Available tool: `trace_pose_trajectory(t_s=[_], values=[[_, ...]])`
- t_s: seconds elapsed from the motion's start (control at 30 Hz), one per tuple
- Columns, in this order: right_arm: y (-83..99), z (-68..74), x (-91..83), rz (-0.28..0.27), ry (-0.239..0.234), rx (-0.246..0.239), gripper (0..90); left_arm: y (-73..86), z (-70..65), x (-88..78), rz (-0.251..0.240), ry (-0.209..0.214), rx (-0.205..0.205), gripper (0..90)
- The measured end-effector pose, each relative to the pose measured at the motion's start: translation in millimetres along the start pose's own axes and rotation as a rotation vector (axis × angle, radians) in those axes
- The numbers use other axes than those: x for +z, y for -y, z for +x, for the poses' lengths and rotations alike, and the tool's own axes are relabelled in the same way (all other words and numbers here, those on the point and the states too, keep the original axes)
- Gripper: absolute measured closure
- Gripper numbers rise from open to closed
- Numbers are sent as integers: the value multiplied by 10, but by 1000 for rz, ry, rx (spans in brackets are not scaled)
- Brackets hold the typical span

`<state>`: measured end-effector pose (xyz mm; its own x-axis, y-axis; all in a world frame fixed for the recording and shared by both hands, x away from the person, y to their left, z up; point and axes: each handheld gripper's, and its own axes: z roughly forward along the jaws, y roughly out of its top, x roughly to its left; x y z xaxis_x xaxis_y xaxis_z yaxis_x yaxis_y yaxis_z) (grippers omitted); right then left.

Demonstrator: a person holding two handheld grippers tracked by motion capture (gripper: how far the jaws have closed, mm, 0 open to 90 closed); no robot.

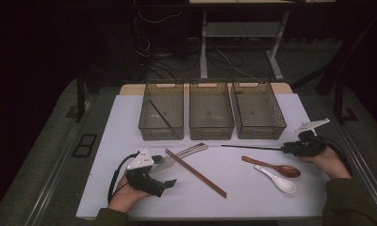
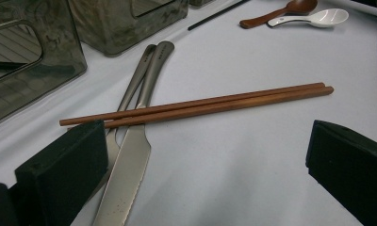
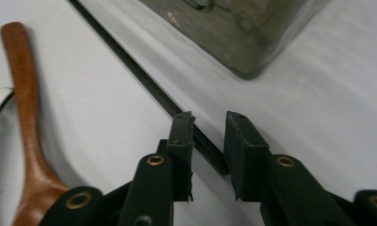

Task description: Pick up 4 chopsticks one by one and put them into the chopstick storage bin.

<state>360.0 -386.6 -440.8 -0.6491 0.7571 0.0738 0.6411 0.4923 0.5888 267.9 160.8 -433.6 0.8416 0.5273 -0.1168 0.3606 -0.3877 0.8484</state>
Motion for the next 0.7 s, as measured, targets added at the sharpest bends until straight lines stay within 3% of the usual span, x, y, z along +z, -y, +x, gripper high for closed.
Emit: trace_pose_trajectory(t_s=[0.43, 0.57, 0.7], values=[[63, 180, -77, 45, -67, -76, 775, -5, -16, 6, -5, 1, 0, 0], [37, 187, -88, 20, -80, -76, 754, -5, -15, 4, -5, 2, -1, 0], [-66, 256, -78, -11, -111, -112, 754, -4, -12, 11, -4, 1, 1, 0]])
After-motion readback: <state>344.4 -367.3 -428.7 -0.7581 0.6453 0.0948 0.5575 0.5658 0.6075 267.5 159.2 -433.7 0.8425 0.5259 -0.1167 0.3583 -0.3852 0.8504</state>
